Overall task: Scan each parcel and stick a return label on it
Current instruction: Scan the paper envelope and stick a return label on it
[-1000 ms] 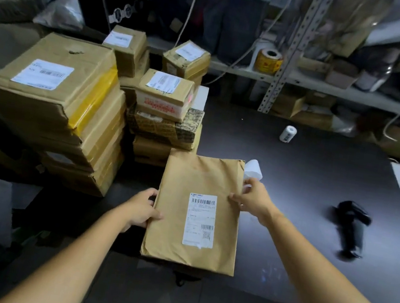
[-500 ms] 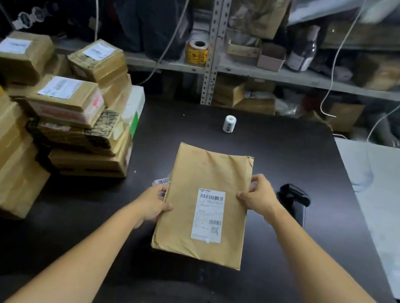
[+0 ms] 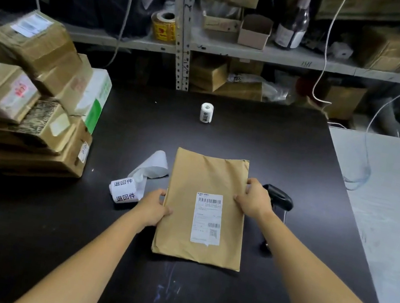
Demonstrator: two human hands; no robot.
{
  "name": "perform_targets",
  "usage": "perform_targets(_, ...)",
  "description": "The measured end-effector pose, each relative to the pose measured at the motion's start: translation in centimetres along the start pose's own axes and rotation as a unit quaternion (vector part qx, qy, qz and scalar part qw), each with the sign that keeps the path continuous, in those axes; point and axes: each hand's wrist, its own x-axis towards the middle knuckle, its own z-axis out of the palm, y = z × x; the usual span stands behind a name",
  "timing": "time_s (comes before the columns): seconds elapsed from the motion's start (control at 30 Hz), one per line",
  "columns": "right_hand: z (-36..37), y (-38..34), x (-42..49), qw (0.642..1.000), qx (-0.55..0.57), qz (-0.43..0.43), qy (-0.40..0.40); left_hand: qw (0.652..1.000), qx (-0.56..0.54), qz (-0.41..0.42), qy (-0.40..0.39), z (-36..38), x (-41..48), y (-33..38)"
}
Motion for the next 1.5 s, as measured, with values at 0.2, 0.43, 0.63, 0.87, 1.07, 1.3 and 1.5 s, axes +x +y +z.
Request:
perform_targets(0.2, 1.4, -0.4, 1.7, 0.999, -0.027, -0.001, 0.021, 1.000, 0.023, -0.009, -0.005, -0.7, 2.5, -0.2)
perform_targets(0.43, 0.4, -0.6, 0.3, 0.999, 0.008, 0.016, 0.028, 0.998, 0.055, 0.000, -0.023, -1.4, 2.3, 0.2)
perform_targets(0.63, -2.9, 0.3, -3.8, 0.988, 0.051, 0.057, 0.136, 0.996, 0.066, 0.005, -0.053, -2.1, 1.7, 0.3)
perform_targets(0.87, -2.8, 4.7, -7.1, 0.959, 0.008, 0.177, 0.220, 0.998, 0.049, 0.003, -0.050, -2.0, 1.5, 0.4)
perform_targets(1.07, -0.5, 6.1, -6.3, 0.963, 0.036, 0.222, 0.146, 0.997, 0.048, 0.004, -0.053, -2.2, 1.1, -0.3)
perform_targets(1.3, -0.6, 5.8, -5.6, 0.966, 0.040, 0.212, 0.138, 0.999, 0.026, -0.011, -0.038, -2.3, 0.6, -0.6)
perform_targets(1.5, -1.1, 4.4, -6.0, 0.972, 0.097, 0.176, 0.118, 0.999, 0.003, -0.035, -0.022, -2.0, -1.3, -1.2)
